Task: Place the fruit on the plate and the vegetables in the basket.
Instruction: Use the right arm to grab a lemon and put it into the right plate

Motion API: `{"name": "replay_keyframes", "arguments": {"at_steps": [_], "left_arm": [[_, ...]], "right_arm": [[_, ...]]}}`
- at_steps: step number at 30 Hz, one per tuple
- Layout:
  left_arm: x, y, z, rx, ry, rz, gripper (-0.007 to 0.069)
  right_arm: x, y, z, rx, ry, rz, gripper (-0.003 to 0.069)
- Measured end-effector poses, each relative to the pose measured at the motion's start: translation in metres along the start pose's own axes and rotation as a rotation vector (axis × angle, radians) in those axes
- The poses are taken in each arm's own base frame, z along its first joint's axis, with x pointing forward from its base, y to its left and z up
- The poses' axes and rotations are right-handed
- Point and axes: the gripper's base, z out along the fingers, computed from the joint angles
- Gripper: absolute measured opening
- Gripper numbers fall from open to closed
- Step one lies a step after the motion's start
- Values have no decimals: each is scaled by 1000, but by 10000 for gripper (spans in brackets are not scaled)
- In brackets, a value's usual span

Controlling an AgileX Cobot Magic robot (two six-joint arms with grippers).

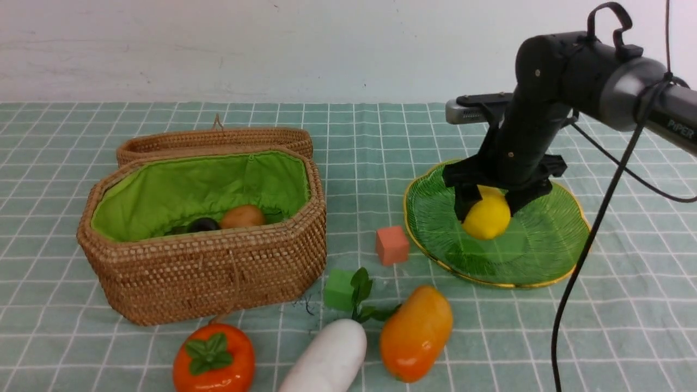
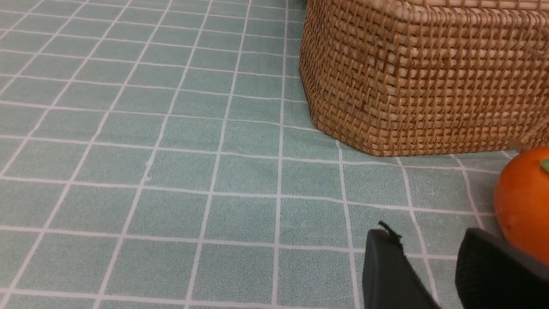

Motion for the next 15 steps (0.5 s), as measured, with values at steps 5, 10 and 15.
{"name": "replay_keyframes", "arguments": {"at_steps": [5, 10, 15], "left_arm": [[0, 0, 0, 0, 0, 0, 239], [0, 0, 0, 0, 0, 0, 239], [0, 0, 0, 0, 0, 0, 239]], "right_arm": [[0, 0, 0, 1, 4, 27, 654], [1, 2, -6, -13, 3, 37, 673], [3, 3, -31, -19, -33, 36, 613]]}}
